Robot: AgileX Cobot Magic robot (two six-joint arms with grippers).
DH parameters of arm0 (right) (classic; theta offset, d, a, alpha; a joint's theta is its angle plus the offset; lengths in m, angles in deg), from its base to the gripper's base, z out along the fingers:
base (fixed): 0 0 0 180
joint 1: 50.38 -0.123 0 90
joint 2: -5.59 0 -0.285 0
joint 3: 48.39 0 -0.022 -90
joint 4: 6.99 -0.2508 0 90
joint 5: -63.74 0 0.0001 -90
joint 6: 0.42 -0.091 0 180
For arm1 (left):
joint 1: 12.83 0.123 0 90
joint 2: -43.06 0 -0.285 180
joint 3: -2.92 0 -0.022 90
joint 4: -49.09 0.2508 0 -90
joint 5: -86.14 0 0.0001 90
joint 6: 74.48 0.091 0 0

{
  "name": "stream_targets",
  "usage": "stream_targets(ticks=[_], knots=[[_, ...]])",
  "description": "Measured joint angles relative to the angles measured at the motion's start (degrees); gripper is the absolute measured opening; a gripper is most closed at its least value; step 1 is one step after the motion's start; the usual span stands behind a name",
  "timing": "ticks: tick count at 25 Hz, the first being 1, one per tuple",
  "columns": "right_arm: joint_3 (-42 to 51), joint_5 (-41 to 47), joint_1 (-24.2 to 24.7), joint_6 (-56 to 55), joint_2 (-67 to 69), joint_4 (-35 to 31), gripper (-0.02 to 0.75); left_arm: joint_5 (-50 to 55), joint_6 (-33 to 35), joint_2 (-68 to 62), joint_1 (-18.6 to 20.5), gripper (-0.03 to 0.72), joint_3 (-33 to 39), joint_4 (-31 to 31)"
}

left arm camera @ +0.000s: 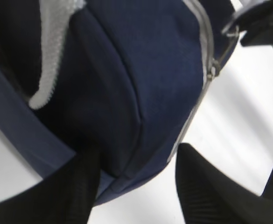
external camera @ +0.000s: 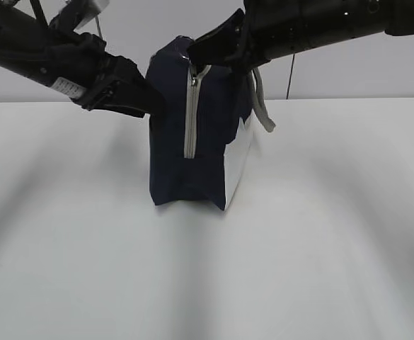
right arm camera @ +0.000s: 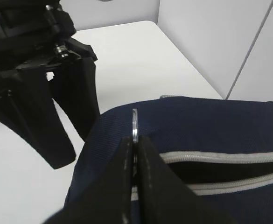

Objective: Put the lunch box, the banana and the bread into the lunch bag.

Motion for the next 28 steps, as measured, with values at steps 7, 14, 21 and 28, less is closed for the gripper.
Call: stream_targets(ticks=[7, 14, 21, 28], knots=[[0.0, -0.24, 0.0, -0.37, 0.11, 0.0, -0.016, -1.46, 0.89, -2.76, 0.0, 0.297, 0.0, -2.0], [-0.13, -0.24, 0.0, -0.86, 0.22, 0.0, -0.016, -1.97, 1.11, -2.89, 0.0, 0.134, 0.0, -3.86], [-0.17, -0.59, 0.0, -0.98, 0.48, -1.08, -0.016, -1.44, 1.11, -2.89, 0.0, 0.005, 0.0, -2.42], [-0.17, -3.07, 0.0, -1.08, 0.52, -3.82, -0.016, -1.14, 1.11, -2.89, 0.0, 0.005, 0.0, -2.57]])
